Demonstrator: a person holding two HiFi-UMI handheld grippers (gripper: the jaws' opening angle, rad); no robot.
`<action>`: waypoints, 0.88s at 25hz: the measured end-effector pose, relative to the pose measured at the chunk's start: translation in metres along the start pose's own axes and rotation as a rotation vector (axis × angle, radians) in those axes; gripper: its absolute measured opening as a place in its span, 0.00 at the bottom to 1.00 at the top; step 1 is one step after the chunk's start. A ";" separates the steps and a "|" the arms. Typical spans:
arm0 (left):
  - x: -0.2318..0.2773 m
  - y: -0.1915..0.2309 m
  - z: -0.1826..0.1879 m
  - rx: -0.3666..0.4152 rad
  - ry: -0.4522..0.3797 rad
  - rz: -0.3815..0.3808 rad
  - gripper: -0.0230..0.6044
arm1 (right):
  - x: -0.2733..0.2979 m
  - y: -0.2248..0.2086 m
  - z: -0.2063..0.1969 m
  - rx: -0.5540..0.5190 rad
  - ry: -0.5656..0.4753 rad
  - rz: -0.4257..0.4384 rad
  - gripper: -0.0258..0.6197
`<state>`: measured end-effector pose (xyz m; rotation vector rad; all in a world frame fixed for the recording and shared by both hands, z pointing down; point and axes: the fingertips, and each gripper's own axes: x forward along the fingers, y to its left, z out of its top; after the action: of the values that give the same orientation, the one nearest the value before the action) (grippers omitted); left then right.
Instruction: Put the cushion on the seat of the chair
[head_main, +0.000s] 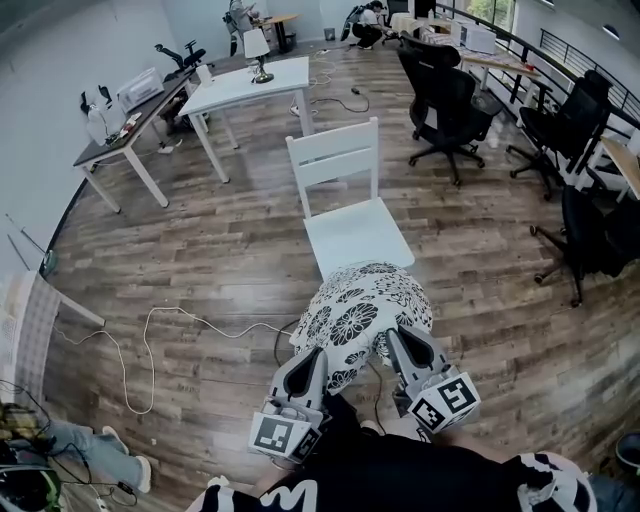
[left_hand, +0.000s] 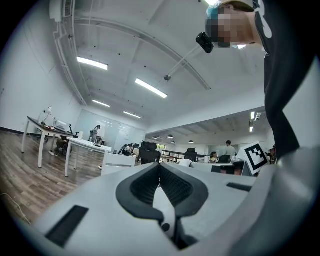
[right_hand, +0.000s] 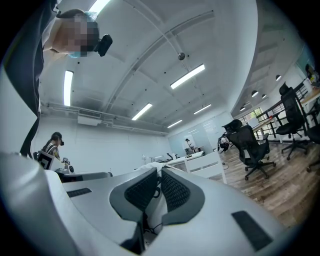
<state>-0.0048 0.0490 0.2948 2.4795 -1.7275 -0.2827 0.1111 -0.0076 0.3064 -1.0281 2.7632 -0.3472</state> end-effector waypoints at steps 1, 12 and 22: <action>0.005 0.005 0.000 -0.001 0.005 -0.006 0.05 | 0.006 -0.002 0.000 -0.002 0.000 -0.004 0.09; 0.088 0.084 0.013 -0.005 0.030 -0.053 0.05 | 0.094 -0.047 0.004 -0.002 -0.017 -0.069 0.09; 0.148 0.141 0.034 -0.014 -0.003 -0.133 0.05 | 0.167 -0.077 0.016 -0.010 -0.045 -0.134 0.09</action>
<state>-0.0917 -0.1387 0.2756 2.5900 -1.5579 -0.3082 0.0376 -0.1770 0.2995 -1.2113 2.6658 -0.3243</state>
